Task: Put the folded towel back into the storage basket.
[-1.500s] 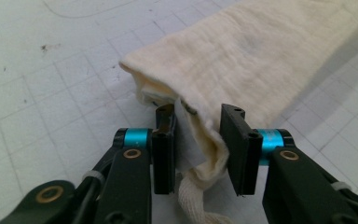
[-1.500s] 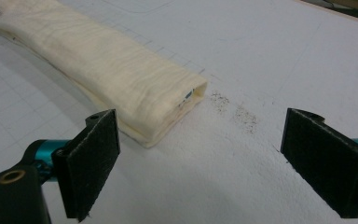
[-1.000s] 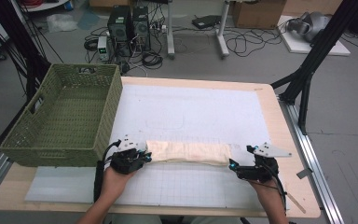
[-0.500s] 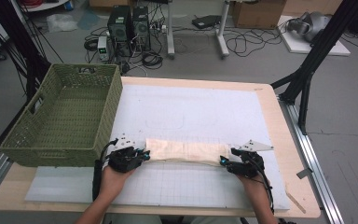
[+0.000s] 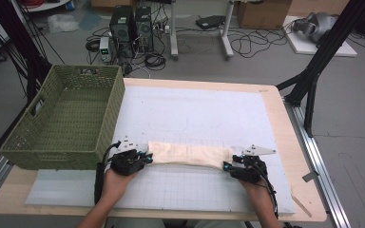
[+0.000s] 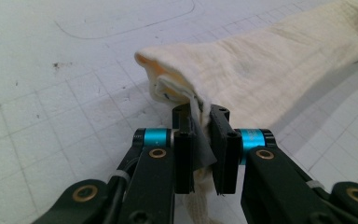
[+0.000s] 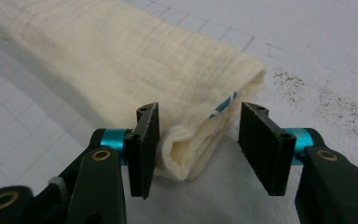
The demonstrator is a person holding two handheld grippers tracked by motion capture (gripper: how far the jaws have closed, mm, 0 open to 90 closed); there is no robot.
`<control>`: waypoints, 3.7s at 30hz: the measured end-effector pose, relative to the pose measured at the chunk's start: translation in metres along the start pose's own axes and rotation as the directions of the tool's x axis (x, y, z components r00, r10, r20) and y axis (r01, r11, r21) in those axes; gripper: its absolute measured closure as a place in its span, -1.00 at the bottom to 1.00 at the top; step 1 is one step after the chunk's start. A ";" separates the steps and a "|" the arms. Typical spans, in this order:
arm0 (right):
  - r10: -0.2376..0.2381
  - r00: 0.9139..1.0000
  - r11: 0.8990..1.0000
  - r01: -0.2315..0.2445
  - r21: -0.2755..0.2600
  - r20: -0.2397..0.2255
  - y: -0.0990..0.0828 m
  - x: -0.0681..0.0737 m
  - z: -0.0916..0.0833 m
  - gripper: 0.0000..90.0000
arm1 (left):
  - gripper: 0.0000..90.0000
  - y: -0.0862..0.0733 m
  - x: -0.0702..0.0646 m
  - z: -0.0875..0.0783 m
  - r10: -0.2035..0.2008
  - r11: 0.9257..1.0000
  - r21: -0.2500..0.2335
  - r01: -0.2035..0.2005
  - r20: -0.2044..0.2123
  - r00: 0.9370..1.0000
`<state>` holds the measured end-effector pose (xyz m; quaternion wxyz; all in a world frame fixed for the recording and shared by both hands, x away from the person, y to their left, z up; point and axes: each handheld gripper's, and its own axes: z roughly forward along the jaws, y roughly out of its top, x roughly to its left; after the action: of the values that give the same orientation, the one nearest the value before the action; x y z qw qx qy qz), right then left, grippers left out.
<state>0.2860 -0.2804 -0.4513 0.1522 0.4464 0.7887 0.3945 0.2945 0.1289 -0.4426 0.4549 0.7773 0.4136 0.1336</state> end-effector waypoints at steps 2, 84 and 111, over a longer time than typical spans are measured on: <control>-0.003 1.000 1.000 0.003 -0.003 -0.007 0.000 0.001 0.000 0.20 | 0.79 0.000 0.000 0.000 0.000 1.000 0.000 0.000 0.000 1.000; -0.316 0.946 0.916 0.283 -0.283 -0.074 0.230 0.079 0.041 0.82 | 0.81 0.048 0.035 -0.190 0.056 0.917 -0.386 -0.105 -0.136 0.989; -0.400 0.907 0.892 0.351 -0.286 -0.135 0.308 0.151 0.113 0.81 | 0.81 0.026 0.094 -0.239 -0.073 0.910 -0.411 -0.051 -0.281 0.957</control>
<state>0.4489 -0.0115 -0.2729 0.2060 0.2220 0.8136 0.4962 0.2265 0.3369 -0.3056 0.5443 0.6327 0.4424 0.3281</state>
